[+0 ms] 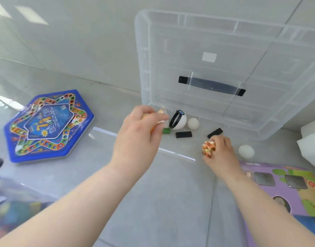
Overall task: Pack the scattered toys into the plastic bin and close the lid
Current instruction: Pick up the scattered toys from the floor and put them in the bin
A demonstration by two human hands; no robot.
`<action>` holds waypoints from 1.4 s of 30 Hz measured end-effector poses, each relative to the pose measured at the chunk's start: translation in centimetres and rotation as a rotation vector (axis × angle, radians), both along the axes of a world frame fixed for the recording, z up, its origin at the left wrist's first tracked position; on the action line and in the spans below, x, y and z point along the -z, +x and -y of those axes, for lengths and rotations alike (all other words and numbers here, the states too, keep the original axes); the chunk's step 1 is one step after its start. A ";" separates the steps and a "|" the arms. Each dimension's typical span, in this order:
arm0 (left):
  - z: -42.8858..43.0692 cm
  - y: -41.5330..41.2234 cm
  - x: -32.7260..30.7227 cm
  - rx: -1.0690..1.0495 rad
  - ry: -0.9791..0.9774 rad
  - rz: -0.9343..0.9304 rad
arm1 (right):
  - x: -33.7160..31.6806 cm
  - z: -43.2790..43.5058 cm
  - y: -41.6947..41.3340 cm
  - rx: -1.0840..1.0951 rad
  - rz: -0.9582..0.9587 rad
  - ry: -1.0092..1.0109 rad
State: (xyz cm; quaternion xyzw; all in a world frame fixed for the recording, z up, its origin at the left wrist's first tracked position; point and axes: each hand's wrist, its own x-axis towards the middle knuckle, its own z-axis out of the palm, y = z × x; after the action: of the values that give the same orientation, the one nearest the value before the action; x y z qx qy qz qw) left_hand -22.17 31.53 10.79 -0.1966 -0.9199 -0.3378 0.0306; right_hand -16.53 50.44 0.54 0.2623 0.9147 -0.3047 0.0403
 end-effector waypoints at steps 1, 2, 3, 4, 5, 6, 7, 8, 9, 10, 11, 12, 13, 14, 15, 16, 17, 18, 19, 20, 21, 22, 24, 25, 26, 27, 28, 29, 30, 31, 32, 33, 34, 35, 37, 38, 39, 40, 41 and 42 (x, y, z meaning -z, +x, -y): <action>1.4 -0.5 -1.4 -0.030 0.034 -0.039 | -0.8 1.3 -0.2 -0.004 -0.044 -0.064; 3.0 -0.9 -2.5 -0.029 0.026 -0.047 | -1.8 2.6 -0.5 -0.032 -0.085 -0.118; 4.8 -1.2 -3.4 -0.007 -0.007 -0.048 | -3.1 4.0 -1.2 -0.071 -0.141 -0.164; 6.8 -1.4 -4.2 0.015 -0.037 -0.050 | -4.5 5.4 -2.0 -0.102 -0.201 -0.205; 9.1 -1.3 -4.9 0.013 -0.045 -0.052 | -6.2 7.1 -2.7 -0.130 -0.256 -0.248; 11.7 -1.1 -5.7 -0.023 -0.031 -0.057 | -7.8 8.9 -3.3 -0.164 -0.307 -0.295; 14.5 -0.7 -6.4 -0.079 -0.010 -0.069 | -9.4 10.9 -3.9 -0.205 -0.354 -0.340; 17.3 -0.2 -7.1 -0.147 0.006 -0.093 | -10.8 13.1 -4.4 -0.246 -0.387 -0.377; 20.2 0.5 -7.5 -0.223 0.013 -0.112 | -12.1 15.4 -4.7 -0.295 -0.398 -0.410; 22.9 1.3 -7.7 -0.310 0.013 -0.114 | -13.2 17.7 -5.0 -0.351 -0.387 -0.455; 25.6 2.1 -7.4 -0.402 0.004 -0.097 | -14.1 20.1 -5.2 -0.406 -0.357 -0.513; 28.0 2.9 -6.8 -0.490 -0.019 -0.067 | -14.8 22.4 -5.5 -0.451 -0.318 -0.587; 30.3 3.6 -6.0 -0.578 -0.058 -0.014 | -15.4 24.6 -5.7 -0.484 -0.292 -0.669; 32.2 4.4 -5.1 -0.657 -0.098 0.065 | -15.9 26.7 -5.9 -0.501 -0.293 -0.738; 33.9 5.1 -4.1 -0.714 -0.135 0.146 | -16.2 28.5 -6.1 -0.508 -0.322 -0.779; 35.4 5.8 -3.2 -0.746 -0.174 0.205 | -16.4 30.2 -6.2 -0.524 -0.359 -0.790; 36.6 6.3 -2.3 -0.754 -0.212 0.244 | -16.5 31.7 -6.2 -0.565 -0.390 -0.775; 37.5 6.8 -1.5 -0.757 -0.242 0.277 | -16.4 33.2 -6.1 -0.640 -0.400 -0.732; 38.3 7.2 -0.8 -0.764 -0.264 0.309 | -16.1 34.6 -5.8 -0.745 -0.388 -0.667; 38.7 7.5 -0.2 -0.769 -0.278 0.337 | -15.7 35.8 -5.4 -0.850 -0.380 -0.583; 39.0 7.6 0.3 -0.769 -0.281 0.365 | -15.3 36.8 -5.1 -0.936 -0.404 -0.479; 39.1 7.5 0.5 -0.770 -0.278 0.385 | -14.9 37.4 -4.9 -1.004 -0.458 -0.359; 39.3 7.2 0.9 -0.772 -0.277 0.394 | -14.2 37.9 -4.8 -1.097 -0.557 -0.096; 39.5 7.1 1.2 -0.767 -0.282 0.397 | -13.8 38.0 -4.8 -1.124 -0.582 0.019; 39.8 7.0 1.6 -0.762 -0.288 0.401 | -13.4 38.1 -4.7 -1.131 -0.596 0.110; 39.9 7.0 1.8 -0.759 -0.296 0.410 | -13.2 38.3 -4.7 -1.126 -0.606 0.177; 40.0 7.0 2.0 -0.752 -0.305 0.405 | -13.1 38.4 -4.7 -1.116 -0.617 0.219; 40.0 7.0 2.1 -0.747 -0.303 0.387 | -13.0 38.5 -4.7 -1.113 -0.628 0.234; 39.9 7.0 2.0 -0.750 -0.278 0.355 | -12.9 38.4 -4.7 -1.118 -0.635 0.213; 39.6 7.0 1.6 -0.755 -0.232 0.322 | -12.7 38.3 -4.8 -1.114 -0.645 0.160; 39.2 6.8 0.9 -0.752 -0.174 0.277 | -12.5 37.9 -4.9 -1.096 -0.656 0.071; 38.7 6.7 0.1 -0.734 -0.098 0.223 | -12.3 37.2 -5.0 -1.058 -0.673 -0.048; 38.1 6.5 -0.8 -0.691 -0.014 0.160 | -11.9 36.2 -5.1 -1.000 -0.687 -0.167; 37.3 6.2 -2.0 -0.630 0.048 0.111 | -11.6 34.9 -5.2 -0.935 -0.688 -0.245; 35.2 5.2 -4.3 -0.511 0.121 0.062 | -10.8 31.2 -5.2 -0.854 -0.673 -0.227; 33.9 4.6 -5.2 -0.456 0.136 0.039 | -10.4 28.9 -5.1 -0.827 -0.659 -0.170; 32.4 4.1 -5.8 -0.400 0.151 0.025 | -9.6 26.2 -4.9 -0.794 -0.623 -0.094; 30.6 3.5 -6.5 -0.342 0.161 0.017 | -8.7 23.4 -4.6 -0.768 -0.572 0.005; 28.6 2.8 -7.0 -0.285 0.168 0.011 | -7.8 20.4 -4.2 -0.745 -0.491 0.148; 26.6 2.3 -7.4 -0.225 0.169 0.008 | -6.8 17.3 -3.8 -0.712 -0.358 0.298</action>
State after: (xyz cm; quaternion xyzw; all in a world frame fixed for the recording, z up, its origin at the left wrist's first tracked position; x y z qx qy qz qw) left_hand -19.92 4.90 18.15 -0.0875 -0.9045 -0.4095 0.0811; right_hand -20.30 33.10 7.36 -0.1240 0.9748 -0.1771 -0.0547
